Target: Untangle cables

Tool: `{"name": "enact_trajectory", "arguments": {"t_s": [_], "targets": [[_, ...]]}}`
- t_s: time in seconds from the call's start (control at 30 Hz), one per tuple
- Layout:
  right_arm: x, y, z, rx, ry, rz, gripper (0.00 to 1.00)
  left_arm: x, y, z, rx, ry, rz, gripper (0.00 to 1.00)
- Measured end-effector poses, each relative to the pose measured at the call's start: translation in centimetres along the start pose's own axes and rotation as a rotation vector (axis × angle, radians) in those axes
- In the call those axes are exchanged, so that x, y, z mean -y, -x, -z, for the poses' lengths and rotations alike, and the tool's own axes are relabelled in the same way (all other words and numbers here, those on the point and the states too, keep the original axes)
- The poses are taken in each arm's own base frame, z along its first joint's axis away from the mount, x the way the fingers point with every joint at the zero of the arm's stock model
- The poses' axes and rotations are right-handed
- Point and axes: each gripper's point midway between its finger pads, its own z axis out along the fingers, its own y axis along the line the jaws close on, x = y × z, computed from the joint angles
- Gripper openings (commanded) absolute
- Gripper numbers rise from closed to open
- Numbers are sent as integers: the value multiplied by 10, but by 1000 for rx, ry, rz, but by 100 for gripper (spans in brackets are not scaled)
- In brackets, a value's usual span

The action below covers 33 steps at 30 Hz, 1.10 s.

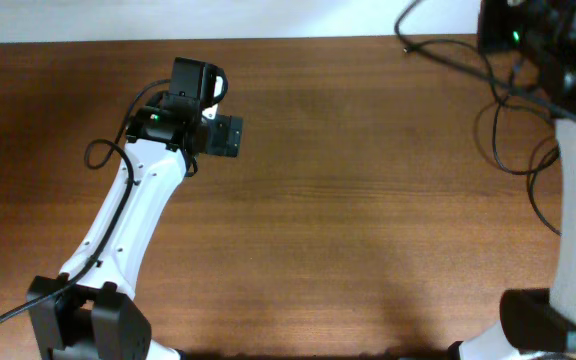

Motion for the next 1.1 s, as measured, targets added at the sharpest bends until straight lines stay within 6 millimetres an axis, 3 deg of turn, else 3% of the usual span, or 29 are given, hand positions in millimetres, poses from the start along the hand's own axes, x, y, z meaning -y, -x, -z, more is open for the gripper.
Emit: {"name": "enact_trajectory", "arguments": {"t_s": [0.17,0.2,0.33,0.87,0.97,1.1], "targets": [[-4,-102,28,-430,23,161,4,0,0,-1,-2,0,-27,99],[-3,-108,29,-457,23,170,14,0,0,-1,-2,0,-35,99],[1,-106,28,-452,2,189,99,0,0,-1,-2,0,-49,99],[1,-106,28,-453,-1,190,99,0,-1,-1,-3,0,-53,99],[1,-106,28,-453,-2,190,99,2,-12,0,-51,-13,-62,99],[1,-106,28,-452,-2,190,99,5,15,0,61,-27,-41,99]]}}
